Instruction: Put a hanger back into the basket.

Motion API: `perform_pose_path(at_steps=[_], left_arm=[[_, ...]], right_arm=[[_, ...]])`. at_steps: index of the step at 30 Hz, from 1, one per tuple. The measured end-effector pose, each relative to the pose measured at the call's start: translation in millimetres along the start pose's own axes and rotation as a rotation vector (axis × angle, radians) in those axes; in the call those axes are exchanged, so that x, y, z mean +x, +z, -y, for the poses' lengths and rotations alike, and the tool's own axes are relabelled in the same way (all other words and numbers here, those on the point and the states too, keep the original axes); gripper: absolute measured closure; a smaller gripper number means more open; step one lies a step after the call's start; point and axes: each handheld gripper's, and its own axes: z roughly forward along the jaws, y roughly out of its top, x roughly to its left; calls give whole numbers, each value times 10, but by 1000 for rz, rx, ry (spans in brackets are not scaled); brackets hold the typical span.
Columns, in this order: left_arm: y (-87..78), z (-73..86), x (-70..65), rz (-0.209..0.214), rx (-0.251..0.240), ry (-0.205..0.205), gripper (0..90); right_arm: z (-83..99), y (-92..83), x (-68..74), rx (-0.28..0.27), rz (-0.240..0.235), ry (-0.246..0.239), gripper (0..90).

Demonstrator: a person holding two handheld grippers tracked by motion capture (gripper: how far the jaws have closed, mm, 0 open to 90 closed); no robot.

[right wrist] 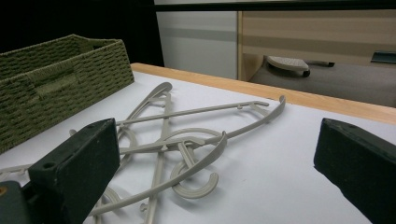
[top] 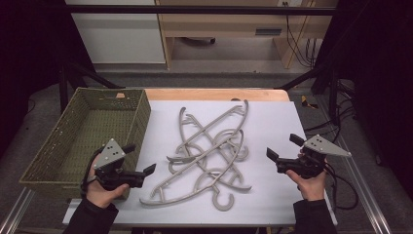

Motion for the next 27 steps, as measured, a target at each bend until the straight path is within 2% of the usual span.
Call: perform_pose_path(at_steps=[4, 6, 14, 16, 20, 27], left_arm=[[124, -10, -146, 41, 43, 17, 72], [143, -11, -168, 46, 51, 23, 73], [398, 19, -433, 101, 160, 76, 82], [419, 25, -454, 107, 168, 79, 92], [569, 85, -596, 152, 232, 113, 114], [754, 169, -740, 186, 325, 159, 167]], right_arm=[[-7, -2, 4, -2, 0, 3, 5], [-7, 1, 7, -1, 0, 5, 5], [-6, 13, 18, 7, -3, -2, 4], [-8, 10, 18, 8, -5, 2, 5], [-6, 15, 18, 9, -5, -2, 5], [-5, 15, 17, 13, -9, -3, 5]])
